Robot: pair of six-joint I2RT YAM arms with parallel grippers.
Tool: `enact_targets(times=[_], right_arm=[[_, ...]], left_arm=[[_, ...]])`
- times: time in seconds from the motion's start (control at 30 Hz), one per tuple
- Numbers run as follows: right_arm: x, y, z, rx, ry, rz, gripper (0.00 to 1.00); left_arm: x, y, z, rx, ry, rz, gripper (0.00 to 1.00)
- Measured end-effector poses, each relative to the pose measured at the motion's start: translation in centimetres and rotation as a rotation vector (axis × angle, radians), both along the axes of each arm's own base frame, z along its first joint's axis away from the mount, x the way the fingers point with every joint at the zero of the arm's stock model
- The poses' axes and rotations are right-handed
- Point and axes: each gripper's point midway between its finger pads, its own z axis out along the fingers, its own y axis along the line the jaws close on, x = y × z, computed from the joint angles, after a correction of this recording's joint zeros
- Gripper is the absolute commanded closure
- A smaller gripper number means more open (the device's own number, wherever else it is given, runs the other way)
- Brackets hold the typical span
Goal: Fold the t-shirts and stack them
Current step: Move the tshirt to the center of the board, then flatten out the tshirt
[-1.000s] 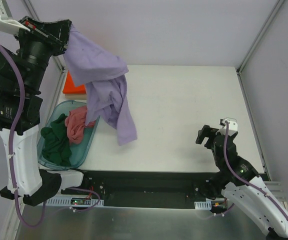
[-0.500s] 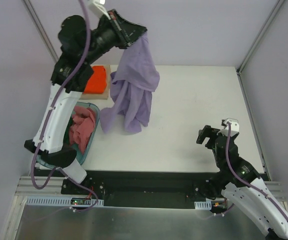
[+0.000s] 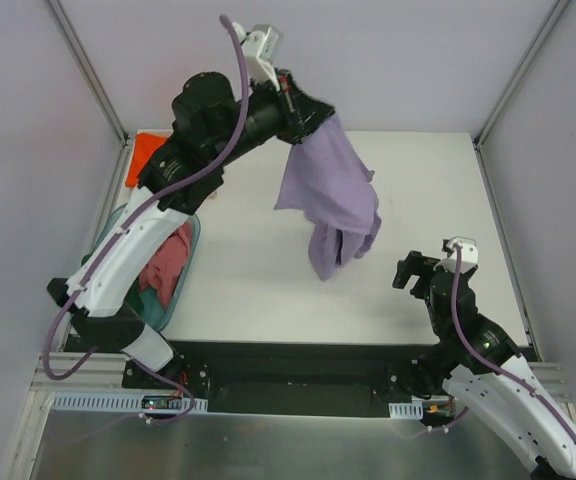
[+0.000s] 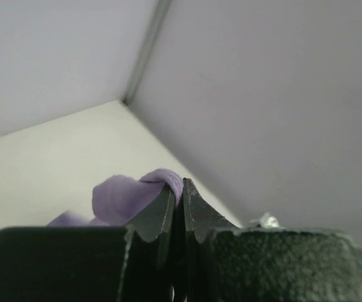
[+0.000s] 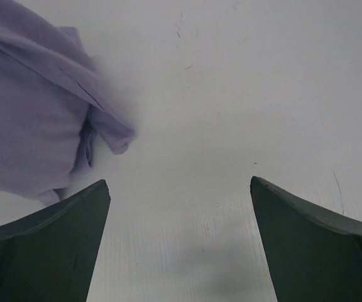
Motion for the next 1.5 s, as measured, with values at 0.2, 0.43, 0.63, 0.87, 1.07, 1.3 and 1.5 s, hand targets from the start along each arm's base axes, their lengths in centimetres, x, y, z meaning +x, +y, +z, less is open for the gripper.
enact_targets(times=[0.2, 0.43, 0.63, 0.87, 1.07, 1.3, 1.5], right_arm=[[-0.2, 0.0, -0.4, -0.001, 0.016, 0.004, 0.04], [-0.6, 2.3, -2.8, -0.021, 0.143, 0.120, 0.04], [-1.2, 3.5, -7.6, -0.137, 0.405, 0.175, 0.02], [-0.4, 3.9, -9.9, -0.242, 0.518, 0.197, 0.11], [2.5, 4.5, -10.3, -0.261, 0.560, 0.157, 0.36], [4.2, 4.7, -12.4, -0.292, 0.614, 0.107, 0.41], [5.4, 4.7, -13.9, -0.301, 0.639, 0.087, 0.59]], left_arm=[[2.8, 9.6, -10.8, 0.161, 0.117, 0.341, 1.00], [4.7, 19.4, -35.5, 0.418, 0.601, 0.627, 1.00], [1.2, 21.0, -43.2, 0.504, 0.794, 0.652, 1.00], [1.0, 21.1, -41.8, 0.433, 0.760, 0.664, 1.00], [1.1, 21.3, -40.6, 0.403, 0.716, 0.674, 1.00], [1.0, 22.1, -40.6, 0.420, 0.692, 0.702, 1.00], [1.2, 22.8, -40.3, 0.419, 0.678, 0.729, 1.00]])
